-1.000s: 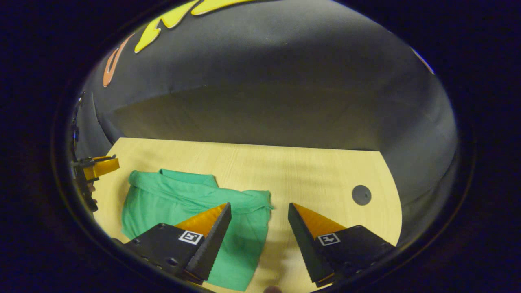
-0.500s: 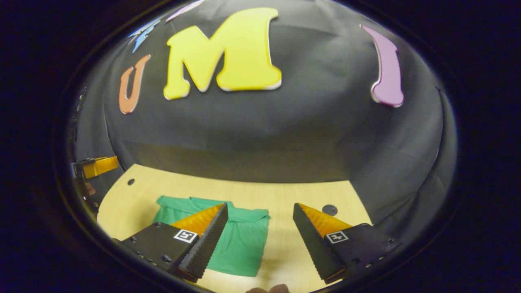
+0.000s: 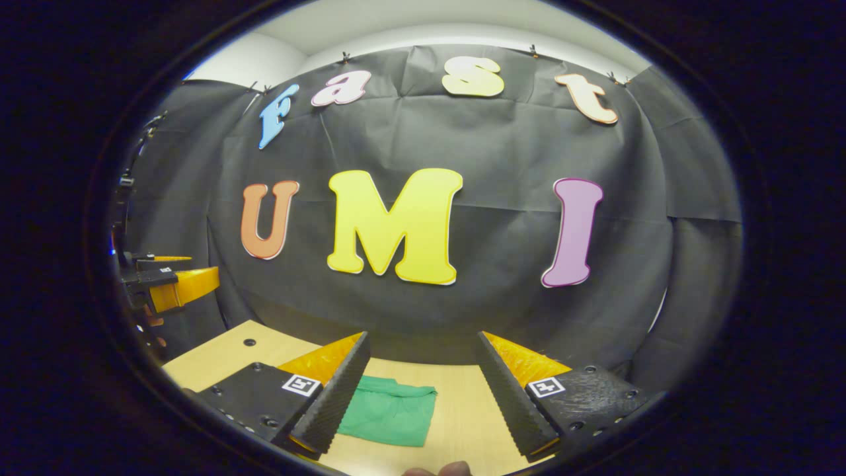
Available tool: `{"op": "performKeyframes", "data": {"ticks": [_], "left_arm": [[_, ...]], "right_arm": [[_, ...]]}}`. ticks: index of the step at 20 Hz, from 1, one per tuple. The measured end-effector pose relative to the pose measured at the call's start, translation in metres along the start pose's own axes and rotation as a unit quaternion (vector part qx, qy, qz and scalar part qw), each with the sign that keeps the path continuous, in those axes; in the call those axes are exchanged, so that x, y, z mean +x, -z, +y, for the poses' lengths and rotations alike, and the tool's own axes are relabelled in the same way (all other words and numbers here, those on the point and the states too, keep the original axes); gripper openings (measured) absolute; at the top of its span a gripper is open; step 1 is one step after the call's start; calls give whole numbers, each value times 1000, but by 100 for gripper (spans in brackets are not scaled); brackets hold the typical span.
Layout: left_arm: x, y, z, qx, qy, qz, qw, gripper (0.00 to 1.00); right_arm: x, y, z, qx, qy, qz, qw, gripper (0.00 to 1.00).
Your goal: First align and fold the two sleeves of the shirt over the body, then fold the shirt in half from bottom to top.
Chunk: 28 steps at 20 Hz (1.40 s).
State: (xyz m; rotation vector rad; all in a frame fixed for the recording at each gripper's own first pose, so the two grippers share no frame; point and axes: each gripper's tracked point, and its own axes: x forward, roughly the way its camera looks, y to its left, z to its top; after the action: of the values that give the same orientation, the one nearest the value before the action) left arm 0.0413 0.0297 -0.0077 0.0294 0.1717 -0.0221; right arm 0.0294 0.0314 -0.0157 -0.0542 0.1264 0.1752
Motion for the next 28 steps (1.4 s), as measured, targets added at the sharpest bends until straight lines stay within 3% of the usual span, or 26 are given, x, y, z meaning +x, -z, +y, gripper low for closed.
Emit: {"op": "performKeyframes", "data": {"ticks": [5,6,9,18,28], "left_arm": [[-61,8,-17,10,4,-18,1000,100],[-71,11,-21,9,8,-18,1000,100],[-84,14,-29,24,15,-20,999,100],[-80,14,-30,20,9,-24,999,100],[-72,15,-31,11,1,-21,1000,100]], "right_arm": [[-56,12,5,-28,9,-20,999,98],[-63,14,4,-36,13,-23,999,93],[-81,24,7,-33,11,-19,999,95],[-84,22,19,-3,3,-14,1000,95],[-72,18,6,6,14,-10,1000,95]]}}
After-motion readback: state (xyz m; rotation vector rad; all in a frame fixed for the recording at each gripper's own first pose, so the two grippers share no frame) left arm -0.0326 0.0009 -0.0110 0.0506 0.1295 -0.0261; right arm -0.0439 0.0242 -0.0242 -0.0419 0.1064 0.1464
